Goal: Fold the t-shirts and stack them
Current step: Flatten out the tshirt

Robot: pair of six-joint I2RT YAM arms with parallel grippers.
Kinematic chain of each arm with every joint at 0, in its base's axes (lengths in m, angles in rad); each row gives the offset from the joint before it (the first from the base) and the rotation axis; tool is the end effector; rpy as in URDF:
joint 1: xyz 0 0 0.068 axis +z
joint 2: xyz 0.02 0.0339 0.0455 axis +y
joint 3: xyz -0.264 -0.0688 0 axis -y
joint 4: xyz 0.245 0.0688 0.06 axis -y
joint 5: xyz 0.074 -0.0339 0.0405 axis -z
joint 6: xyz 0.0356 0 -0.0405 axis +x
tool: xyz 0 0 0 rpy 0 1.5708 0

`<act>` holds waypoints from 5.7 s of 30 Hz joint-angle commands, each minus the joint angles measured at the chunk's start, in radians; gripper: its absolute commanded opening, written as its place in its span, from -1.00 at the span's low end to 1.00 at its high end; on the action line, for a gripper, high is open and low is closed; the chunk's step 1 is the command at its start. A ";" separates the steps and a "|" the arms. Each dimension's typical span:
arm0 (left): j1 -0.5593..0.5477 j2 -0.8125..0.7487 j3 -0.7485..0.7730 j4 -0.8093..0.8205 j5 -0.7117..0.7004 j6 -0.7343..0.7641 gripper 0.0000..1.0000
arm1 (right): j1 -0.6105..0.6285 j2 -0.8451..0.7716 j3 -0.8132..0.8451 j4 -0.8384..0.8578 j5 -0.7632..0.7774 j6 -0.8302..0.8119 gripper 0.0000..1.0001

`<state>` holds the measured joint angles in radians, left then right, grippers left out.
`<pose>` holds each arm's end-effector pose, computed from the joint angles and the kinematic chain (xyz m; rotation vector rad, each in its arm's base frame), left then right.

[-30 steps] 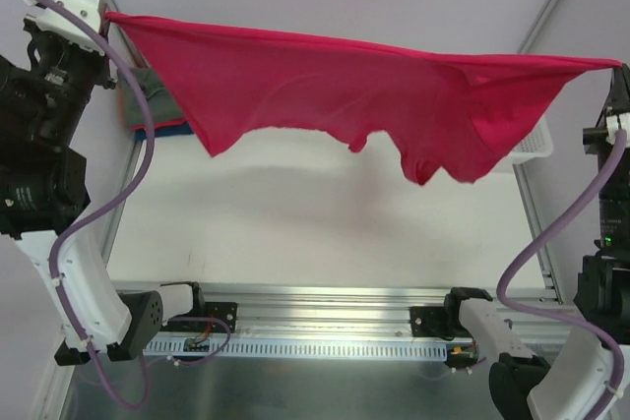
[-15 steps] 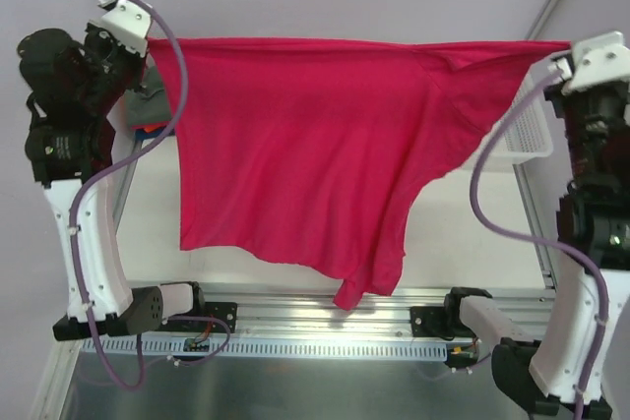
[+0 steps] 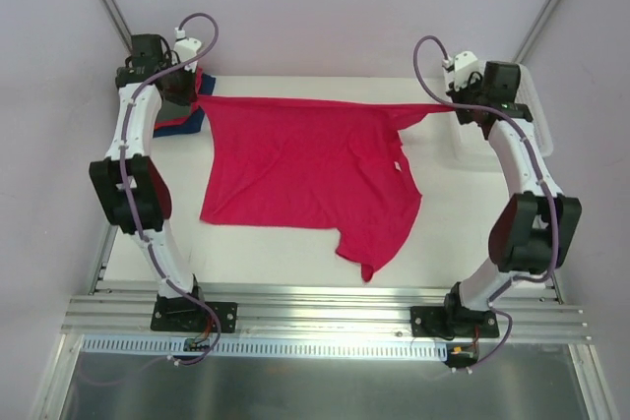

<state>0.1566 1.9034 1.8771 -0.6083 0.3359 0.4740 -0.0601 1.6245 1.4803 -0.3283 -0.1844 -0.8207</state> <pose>0.4358 0.0569 0.3528 0.5234 2.1006 -0.0095 0.3820 -0.0164 0.3517 -0.8690 1.8612 -0.3635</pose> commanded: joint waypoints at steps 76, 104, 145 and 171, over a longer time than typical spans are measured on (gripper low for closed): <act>-0.019 -0.244 0.071 0.054 -0.227 0.133 -1.00 | -0.099 -0.162 0.256 0.007 0.194 -0.143 -0.99; -0.117 -0.868 -0.024 0.025 -0.331 -0.015 -1.00 | -0.110 -0.836 0.253 -0.298 0.127 0.029 -0.99; -0.009 0.177 0.113 0.137 -0.281 0.158 -1.00 | -0.040 0.316 0.232 -0.028 0.177 -0.147 -0.99; -0.046 -0.470 -0.132 0.137 -0.012 -0.202 -1.00 | 0.008 -0.313 0.168 -0.178 0.059 0.190 -0.99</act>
<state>0.0998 1.6413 1.6508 -0.5110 0.2562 0.3725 0.0212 1.4551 1.5002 -0.5346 -0.1394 -0.7311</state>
